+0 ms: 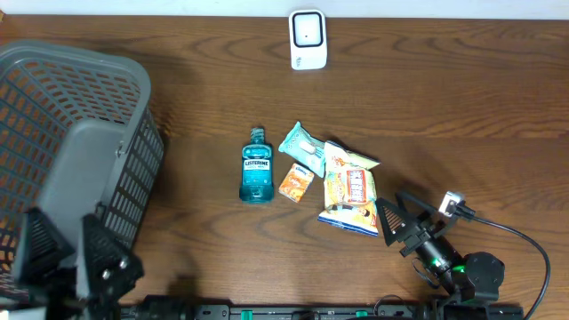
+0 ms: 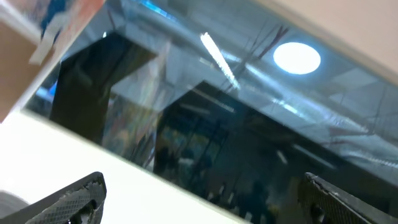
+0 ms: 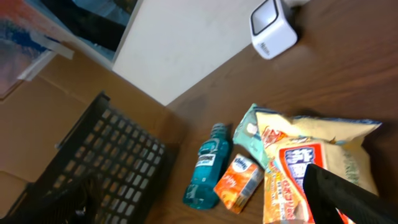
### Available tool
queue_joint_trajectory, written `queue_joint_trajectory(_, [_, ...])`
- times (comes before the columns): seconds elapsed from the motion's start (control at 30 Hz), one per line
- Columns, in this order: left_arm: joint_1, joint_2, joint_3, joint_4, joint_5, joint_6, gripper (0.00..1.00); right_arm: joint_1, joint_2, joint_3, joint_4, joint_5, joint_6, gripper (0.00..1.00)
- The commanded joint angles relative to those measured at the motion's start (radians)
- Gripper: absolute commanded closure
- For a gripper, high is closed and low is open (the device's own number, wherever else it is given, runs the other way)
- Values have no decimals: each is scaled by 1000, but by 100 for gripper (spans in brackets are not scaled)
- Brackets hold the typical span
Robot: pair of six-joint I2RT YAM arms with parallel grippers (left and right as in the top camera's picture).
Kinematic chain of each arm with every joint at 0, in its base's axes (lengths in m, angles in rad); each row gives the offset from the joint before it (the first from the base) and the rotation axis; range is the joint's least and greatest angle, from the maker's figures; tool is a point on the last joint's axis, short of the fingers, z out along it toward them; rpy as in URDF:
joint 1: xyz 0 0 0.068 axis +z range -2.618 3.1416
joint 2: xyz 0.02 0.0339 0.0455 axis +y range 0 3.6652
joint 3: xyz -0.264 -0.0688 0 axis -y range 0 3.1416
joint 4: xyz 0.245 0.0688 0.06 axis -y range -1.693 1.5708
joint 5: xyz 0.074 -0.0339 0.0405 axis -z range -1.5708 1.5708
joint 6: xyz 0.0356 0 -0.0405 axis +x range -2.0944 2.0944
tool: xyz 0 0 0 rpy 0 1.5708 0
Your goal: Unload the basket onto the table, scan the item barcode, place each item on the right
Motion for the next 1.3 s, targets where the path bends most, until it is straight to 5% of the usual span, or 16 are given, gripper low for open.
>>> queue_joint_trajectory(0.0, [6, -14, -71, 10, -10, -77, 2, 4, 2, -2, -6, -32, 34, 1])
queue_joint_trajectory(0.6, [6, -14, -483, 119, 51, -112, 2, 4, 4, 52, -23, -95, -81, 4])
queue_joint_trajectory(0.97, [6, -14, -522, -58, 51, -112, 2, 4, 206, 408, -605, 188, -450, 9])
queue_joint_trajectory(1.27, [6, -14, -522, -255, 37, -111, 2, 4, 456, 527, -706, 227, -491, 11])
